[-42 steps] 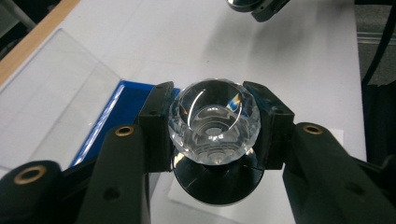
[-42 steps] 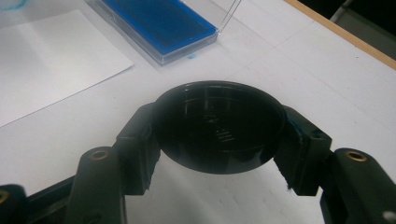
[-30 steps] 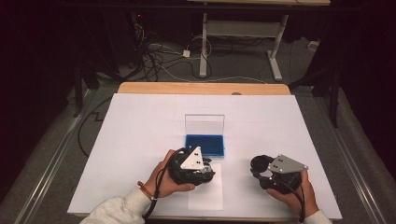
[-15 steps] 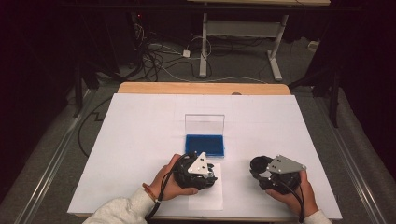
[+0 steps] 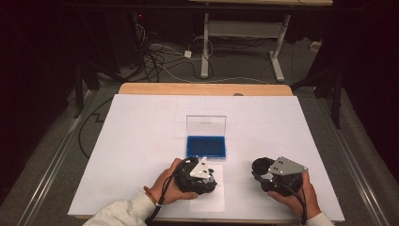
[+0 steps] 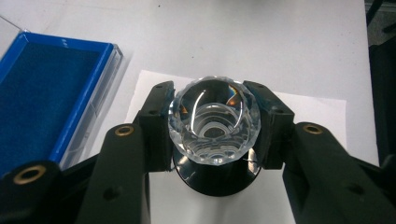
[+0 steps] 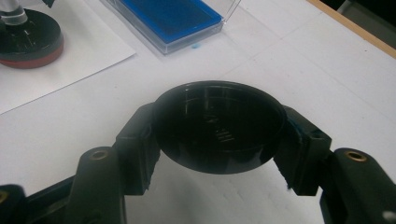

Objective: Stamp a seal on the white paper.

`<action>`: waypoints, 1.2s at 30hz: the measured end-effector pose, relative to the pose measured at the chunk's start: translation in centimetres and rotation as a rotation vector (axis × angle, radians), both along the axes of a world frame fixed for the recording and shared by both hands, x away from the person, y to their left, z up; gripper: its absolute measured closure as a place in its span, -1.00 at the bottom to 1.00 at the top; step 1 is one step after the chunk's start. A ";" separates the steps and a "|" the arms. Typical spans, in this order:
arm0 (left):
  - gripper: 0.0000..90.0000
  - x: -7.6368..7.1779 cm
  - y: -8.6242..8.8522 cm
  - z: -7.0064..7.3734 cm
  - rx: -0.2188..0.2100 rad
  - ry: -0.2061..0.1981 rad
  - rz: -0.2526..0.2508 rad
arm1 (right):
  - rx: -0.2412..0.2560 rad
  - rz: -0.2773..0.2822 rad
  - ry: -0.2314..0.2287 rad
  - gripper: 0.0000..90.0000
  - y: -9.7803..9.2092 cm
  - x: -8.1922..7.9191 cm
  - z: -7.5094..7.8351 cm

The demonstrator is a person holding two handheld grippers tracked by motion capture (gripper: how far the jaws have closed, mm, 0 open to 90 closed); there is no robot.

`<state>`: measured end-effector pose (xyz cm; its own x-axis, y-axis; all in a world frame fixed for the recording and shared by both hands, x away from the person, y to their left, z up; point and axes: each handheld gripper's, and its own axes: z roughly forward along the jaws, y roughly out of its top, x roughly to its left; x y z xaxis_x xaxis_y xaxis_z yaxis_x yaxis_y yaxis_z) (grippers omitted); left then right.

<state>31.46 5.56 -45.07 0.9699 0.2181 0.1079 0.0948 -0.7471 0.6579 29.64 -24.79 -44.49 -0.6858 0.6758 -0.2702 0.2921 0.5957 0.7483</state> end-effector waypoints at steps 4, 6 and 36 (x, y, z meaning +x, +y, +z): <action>0.21 -0.1 0.0 0.0 0.009 -0.002 0.007 | 0.002 -0.001 -0.001 -0.14 0.1 0.0 0.0; 0.21 0.0 0.1 -0.1 0.002 0.006 0.007 | -0.004 0.002 0.001 -0.14 0.1 0.0 0.0; 0.21 -0.2 0.1 -0.4 -0.007 -0.012 0.015 | -0.005 0.000 0.007 -0.14 0.2 0.0 -0.1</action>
